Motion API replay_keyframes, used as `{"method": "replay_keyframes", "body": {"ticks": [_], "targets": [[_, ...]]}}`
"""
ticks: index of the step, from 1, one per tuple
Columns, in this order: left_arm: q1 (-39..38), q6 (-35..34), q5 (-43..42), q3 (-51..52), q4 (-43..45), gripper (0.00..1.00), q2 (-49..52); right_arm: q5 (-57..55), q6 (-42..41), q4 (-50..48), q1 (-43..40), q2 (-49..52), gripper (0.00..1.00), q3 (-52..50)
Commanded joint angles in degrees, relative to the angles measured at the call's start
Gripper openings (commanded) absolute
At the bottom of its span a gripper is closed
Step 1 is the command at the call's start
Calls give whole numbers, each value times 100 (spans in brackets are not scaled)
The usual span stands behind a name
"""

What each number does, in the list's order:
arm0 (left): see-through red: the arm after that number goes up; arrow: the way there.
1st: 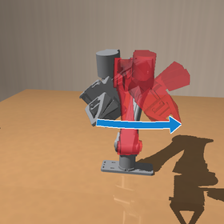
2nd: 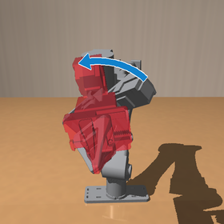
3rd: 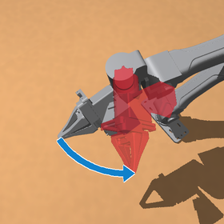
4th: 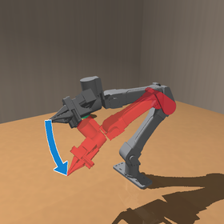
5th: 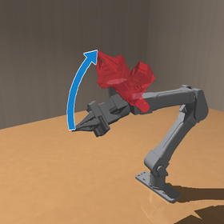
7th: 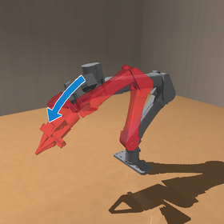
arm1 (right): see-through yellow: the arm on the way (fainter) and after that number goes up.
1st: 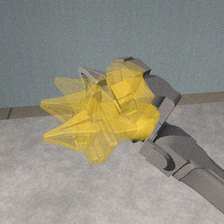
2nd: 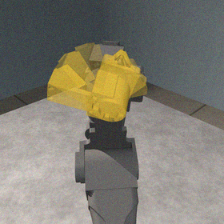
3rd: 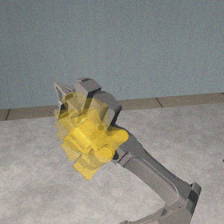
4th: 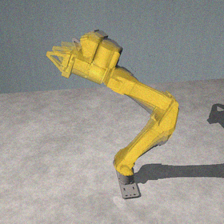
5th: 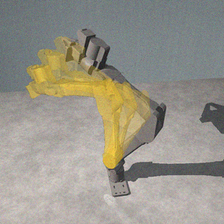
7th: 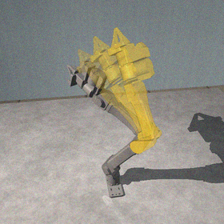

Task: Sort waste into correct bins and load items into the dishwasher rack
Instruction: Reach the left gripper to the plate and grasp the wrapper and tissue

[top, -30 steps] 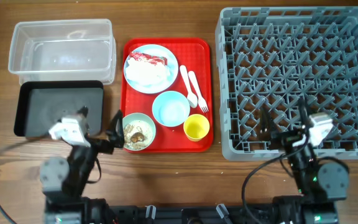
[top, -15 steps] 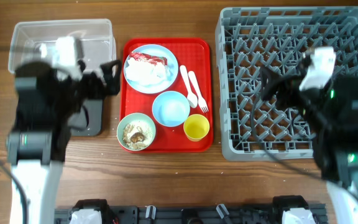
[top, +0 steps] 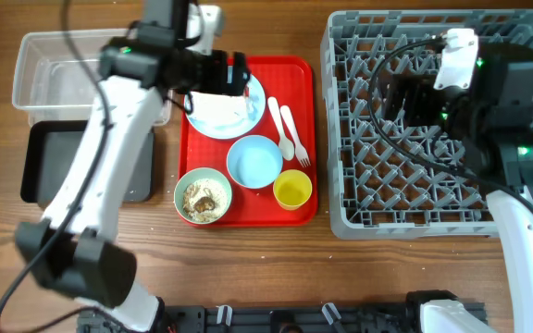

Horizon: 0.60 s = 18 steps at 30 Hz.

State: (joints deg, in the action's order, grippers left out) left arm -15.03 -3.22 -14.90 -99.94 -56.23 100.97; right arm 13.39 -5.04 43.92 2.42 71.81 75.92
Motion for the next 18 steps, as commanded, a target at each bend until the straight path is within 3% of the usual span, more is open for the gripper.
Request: {"method": "replay_keyframes", "body": {"ticks": [1,5,7,9,10,14,18], "targets": [[-181,129,-170,-131,179,100,463,199,37,140,-24,177,100,142],[-212,-31,-79,-131,332,96,730,195,42,223,-24,203,100,142],[-210,-1169,763,-131,372,89,872,192,39,225,-24,203,100,142],[-208,-2837,1862,-131,203,84,1008,192,37,214,-24,208,100,142],[-208,-3401,2179,-131,146,86,1086,192,37,216,-24,208,100,142],[-208,-4645,2437,-131,404,97,1469,197,35,282,-24,214,100,142],[-212,-5040,2245,-131,1058,100,2015,195,37,348,-24,273,100,138]]}}
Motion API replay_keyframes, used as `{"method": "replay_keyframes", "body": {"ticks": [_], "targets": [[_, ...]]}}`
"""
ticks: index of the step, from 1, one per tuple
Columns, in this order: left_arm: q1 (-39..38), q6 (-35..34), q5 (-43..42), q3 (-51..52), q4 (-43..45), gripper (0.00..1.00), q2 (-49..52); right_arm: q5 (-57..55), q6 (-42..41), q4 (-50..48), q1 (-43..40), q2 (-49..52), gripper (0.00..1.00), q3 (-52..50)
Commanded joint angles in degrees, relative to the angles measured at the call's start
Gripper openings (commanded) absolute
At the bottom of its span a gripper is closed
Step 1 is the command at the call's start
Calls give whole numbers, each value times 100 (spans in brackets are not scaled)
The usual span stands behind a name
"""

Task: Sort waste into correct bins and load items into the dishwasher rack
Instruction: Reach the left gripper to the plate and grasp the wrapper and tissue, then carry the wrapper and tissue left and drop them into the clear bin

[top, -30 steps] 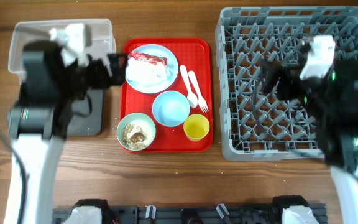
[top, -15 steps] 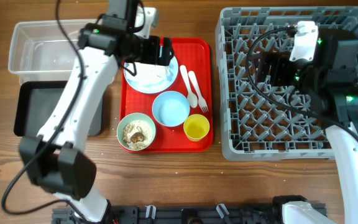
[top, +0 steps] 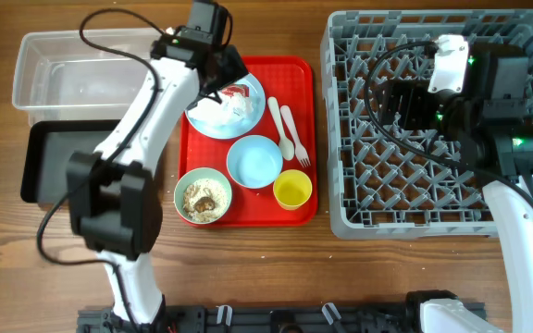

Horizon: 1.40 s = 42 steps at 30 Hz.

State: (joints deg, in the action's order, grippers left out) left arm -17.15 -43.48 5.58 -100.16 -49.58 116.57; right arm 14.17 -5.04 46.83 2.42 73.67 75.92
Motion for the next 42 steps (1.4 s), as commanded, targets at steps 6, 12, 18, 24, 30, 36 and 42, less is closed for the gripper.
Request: {"method": "replay_keyframes", "body": {"ticks": [6,12,18,24,30,36,42], "targets": [[0,-1266,131,-109,741,100,960,72,46,155,-24,103,100,131],[0,-1287,55,-109,802,100,1307,52,50,168,-24,157,100,131],[0,-1268,-20,-107,715,91,1534,55,37,214,-24,243,100,131],[0,-1224,-17,-105,479,27,1558,55,35,295,-24,251,100,131],[31,-540,-328,-184,367,4,1410,52,37,323,-24,251,100,131],[260,483,-586,-1139,-459,4,592,52,35,334,-24,251,100,131],[855,599,-382,-1534,-970,4,-345,52,37,339,-24,251,100,131]]}}
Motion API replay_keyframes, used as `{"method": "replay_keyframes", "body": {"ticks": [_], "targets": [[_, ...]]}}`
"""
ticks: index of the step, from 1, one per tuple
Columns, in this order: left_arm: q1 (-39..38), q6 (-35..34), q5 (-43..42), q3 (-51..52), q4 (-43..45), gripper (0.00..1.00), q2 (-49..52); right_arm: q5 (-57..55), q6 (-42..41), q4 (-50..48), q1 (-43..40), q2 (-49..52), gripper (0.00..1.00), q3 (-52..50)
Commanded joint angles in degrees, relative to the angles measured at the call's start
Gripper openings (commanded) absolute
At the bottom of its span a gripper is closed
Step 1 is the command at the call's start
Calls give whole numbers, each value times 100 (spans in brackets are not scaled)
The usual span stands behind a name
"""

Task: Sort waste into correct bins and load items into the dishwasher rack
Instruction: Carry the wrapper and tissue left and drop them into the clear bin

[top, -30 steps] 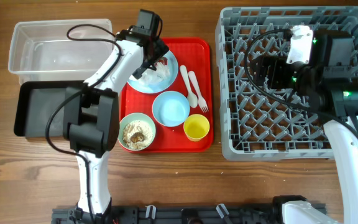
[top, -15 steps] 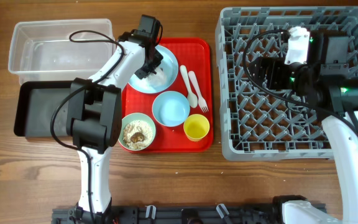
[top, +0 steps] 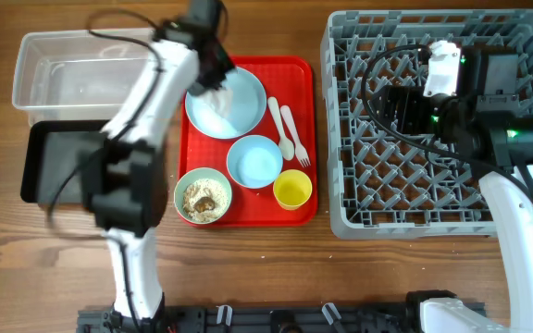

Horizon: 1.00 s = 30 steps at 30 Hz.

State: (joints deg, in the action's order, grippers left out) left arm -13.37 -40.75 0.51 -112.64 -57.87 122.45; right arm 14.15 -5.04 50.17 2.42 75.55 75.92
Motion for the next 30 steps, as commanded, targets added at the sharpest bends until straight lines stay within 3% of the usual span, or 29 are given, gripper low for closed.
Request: {"method": "replay_keyframes", "body": {"ticks": [1,8,12,16,18,21,30], "targets": [[625,323,188,-284,-197,4,-1043,55,37,4,-24,63,100,131],[1943,280,730,-249,-140,4,-734,57,37,0,-24,63,100,131],[2326,282,728,-249,232,14,-166,57,35,2,-24,63,100,131],[2494,286,728,-249,348,46,282,55,37,9,-24,63,100,131],[2533,302,728,-249,356,77,369,57,37,20,-24,63,100,131],[2544,625,654,-267,487,98,308,55,37,7,-24,63,100,131],[2424,1941,-752,-750,-262,100,-1091,55,44,2,-24,63,100,131]]}}
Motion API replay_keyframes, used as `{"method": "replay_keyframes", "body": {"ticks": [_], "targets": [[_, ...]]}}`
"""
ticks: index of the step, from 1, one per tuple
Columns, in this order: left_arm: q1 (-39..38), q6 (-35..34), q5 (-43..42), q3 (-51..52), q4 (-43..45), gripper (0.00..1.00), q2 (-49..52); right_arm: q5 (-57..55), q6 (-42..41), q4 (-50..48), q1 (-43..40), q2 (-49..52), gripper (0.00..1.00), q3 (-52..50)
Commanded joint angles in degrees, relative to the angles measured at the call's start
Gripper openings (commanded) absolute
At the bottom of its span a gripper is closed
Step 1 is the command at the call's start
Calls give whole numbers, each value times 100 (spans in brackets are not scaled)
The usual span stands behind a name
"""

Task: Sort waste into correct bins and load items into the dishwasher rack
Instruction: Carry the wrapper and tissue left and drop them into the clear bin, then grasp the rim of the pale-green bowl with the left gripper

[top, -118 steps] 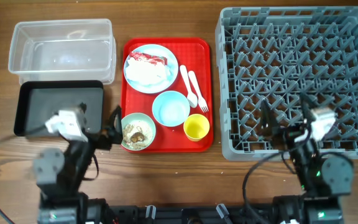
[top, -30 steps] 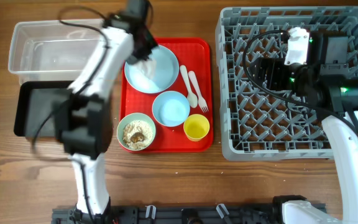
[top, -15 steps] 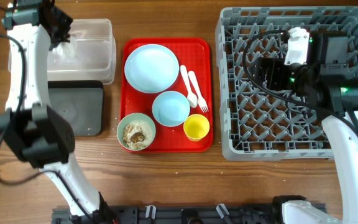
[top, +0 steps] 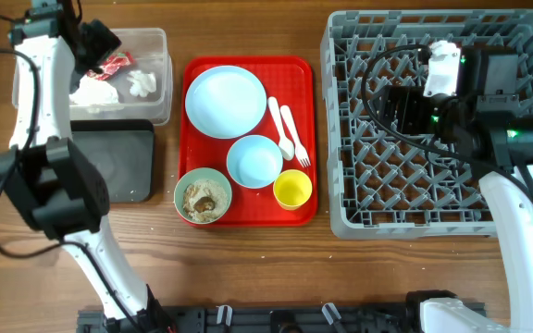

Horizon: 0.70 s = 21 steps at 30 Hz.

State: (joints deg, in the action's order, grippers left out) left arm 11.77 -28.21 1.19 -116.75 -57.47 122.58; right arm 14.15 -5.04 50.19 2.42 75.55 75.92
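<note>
My left gripper (top: pixel 103 48) hangs open over the clear bin (top: pixel 155 42) at the back left. In the bin lie a red wrapper (top: pixel 115 63) and white crumpled tissue (top: pixel 138 83). On the red tray (top: pixel 300 81) sit a bare light-blue plate (top: pixel 225 100), a blue bowl (top: pixel 254 159), a yellow cup (top: pixel 292 190), a bowl with food scraps (top: pixel 203 196), and a white spoon (top: pixel 277 122) and fork (top: pixel 294 139). My right gripper (top: pixel 391 104) hovers over the grey dishwasher rack (top: pixel 342 190); its jaws are too dark to read.
A black bin (top: pixel 123 165) lies in front of the clear bin, left of the tray. The left arm runs up the table's left side. The right arm's base stands at the front right beside the rack.
My left gripper has gone from the plate to the clear bin. The tissue and red wrapper that were on the plate now lie in that bin. The plate is bare. The right arm is still.
My left gripper was first over the plate holding tissue and a red wrapper, then lower on that waste, then at the plate's back-left edge with it. Now the waste lies in the clear bin. The right gripper shifted slightly left over the rack.
</note>
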Motion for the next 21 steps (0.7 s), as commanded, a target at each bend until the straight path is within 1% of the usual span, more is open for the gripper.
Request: {"method": "replay_keyframes", "body": {"ticks": [1,4,10,12,17,19,21], "targets": [[-125,741,-927,-339,-446,100,-1263,55,44,-2,-24,63,100,131],[-389,852,-1080,-339,-1209,100,-1832,55,48,-20,-24,63,100,131],[-1099,1001,-1036,-337,-2417,99,-2210,55,50,-24,-24,63,100,131],[-1294,1001,-1036,-337,-2719,96,-2208,55,52,-24,-24,63,100,131],[-1860,929,-1036,-302,-3541,86,-2208,55,46,-17,-24,63,100,131],[-2164,824,-1034,-192,-3659,86,-2208,55,44,-26,-24,63,100,131],[-2498,802,-1034,4,-3641,83,-2208,57,44,-44,-24,63,100,131]]}}
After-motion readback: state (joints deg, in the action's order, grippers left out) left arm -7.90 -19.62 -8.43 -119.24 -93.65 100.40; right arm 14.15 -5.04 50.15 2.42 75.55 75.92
